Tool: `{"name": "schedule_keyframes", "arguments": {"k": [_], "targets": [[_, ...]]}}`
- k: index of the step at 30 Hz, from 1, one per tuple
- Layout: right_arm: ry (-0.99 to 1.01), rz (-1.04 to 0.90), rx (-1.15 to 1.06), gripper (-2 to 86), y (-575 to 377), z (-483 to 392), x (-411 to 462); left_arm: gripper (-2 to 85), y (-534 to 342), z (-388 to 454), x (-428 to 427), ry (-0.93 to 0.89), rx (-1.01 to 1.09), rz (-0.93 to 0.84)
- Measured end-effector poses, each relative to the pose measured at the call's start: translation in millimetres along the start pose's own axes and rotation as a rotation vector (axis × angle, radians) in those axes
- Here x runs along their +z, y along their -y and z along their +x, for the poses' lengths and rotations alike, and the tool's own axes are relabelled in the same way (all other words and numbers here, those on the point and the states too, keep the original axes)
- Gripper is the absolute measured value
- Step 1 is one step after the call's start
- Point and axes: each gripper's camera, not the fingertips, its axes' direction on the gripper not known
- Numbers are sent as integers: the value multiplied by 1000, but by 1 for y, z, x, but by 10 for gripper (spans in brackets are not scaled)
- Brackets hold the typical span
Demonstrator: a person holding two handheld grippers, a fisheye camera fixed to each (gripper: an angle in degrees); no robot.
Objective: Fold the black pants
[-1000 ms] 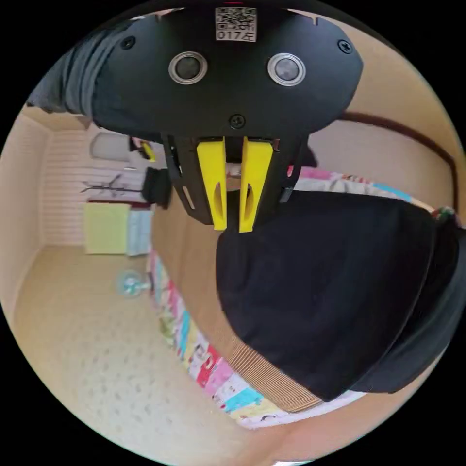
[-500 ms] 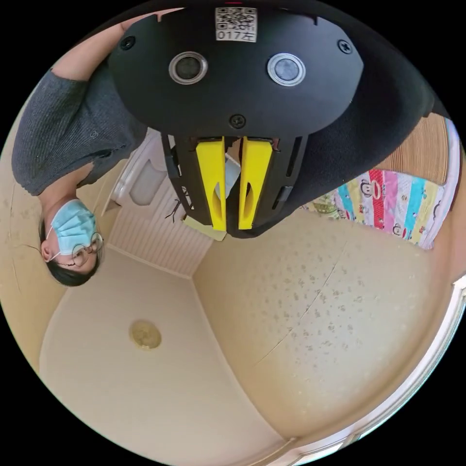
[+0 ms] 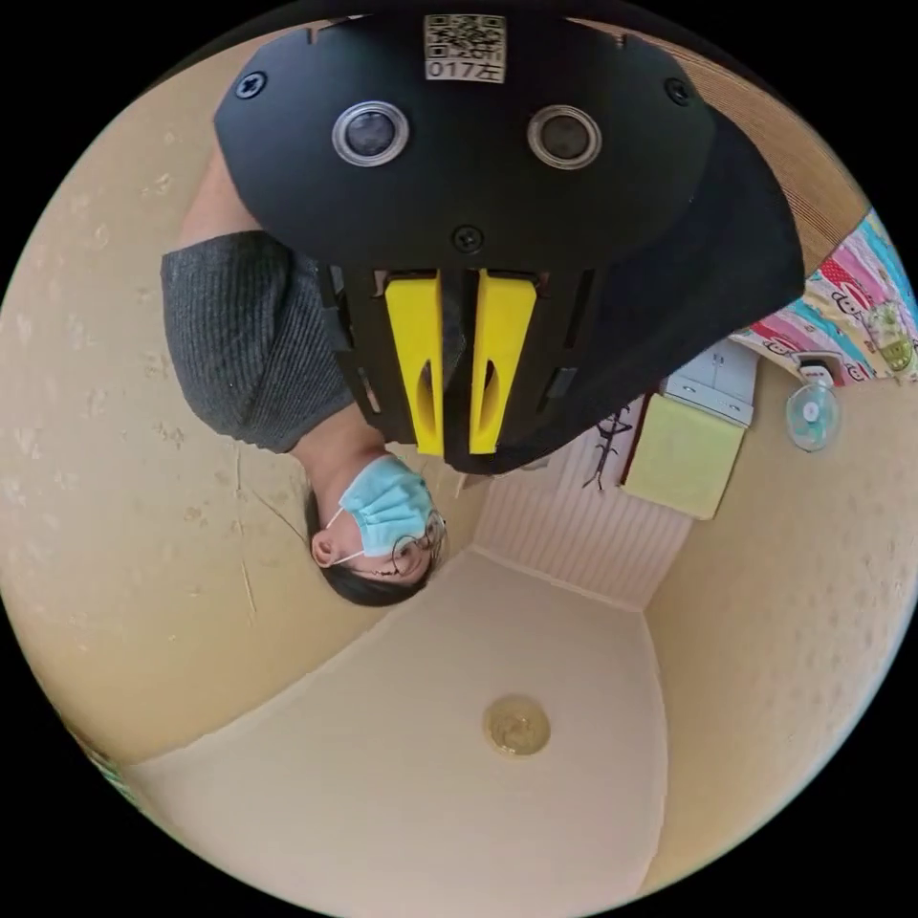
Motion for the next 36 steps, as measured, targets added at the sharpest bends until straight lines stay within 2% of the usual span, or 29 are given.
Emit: {"name": "schedule_keyframes", "arguments": {"k": [2, 5, 7, 9, 11, 13, 15, 17, 19, 22, 23, 25, 28, 32, 36], "targets": [[9, 62, -126, 62, 14, -32, -12, 53, -14, -12, 11, 12, -6, -55], [50, 85, -323, 51, 40, -91, -21, 58, -38, -36, 13, 121, -100, -153], [73, 12, -514, 51, 57, -145, -14, 63, -56, -62, 14, 241, -268, -252], [101, -92, -664, 54, 61, -185, 0, 61, -87, -110, 10, 458, -601, -393], [87, -249, -800, 61, 60, -221, 23, 33, -111, -139, -4, 567, -799, -376], [-84, -459, -955, 70, 43, -253, 60, 10, -123, -156, -15, 492, -841, -282], [-226, -591, -1065, 71, 21, -262, 90, 1, -125, -173, -24, 399, -824, -163], [-232, -726, -1097, 71, 6, -258, 114, 3, -116, -183, -22, 419, -774, -128], [-71, -874, -1107, 71, -8, -250, 136, 20, -103, -197, -11, 441, -734, -136], [166, -935, -1183, 70, -23, -253, 146, 82, -76, -214, 6, 417, -637, -99], [219, -939, -1200, 70, -25, -255, 146, 90, -67, -221, 11, 372, -604, -65], [470, -944, -1248, 69, -28, -262, 142, 103, -54, -233, 20, 295, -571, -31], [694, -1000, -1258, 69, -31, -270, 142, 121, -37, -256, 45, 191, -557, -65], [621, -1020, -1329, 67, -49, -279, 150, 170, -19, -286, 78, 141, -569, -98], [602, -1113, -1285, 65, -58, -278, 177, 184, -22, -320, 91, 68, -678, -50]]}}
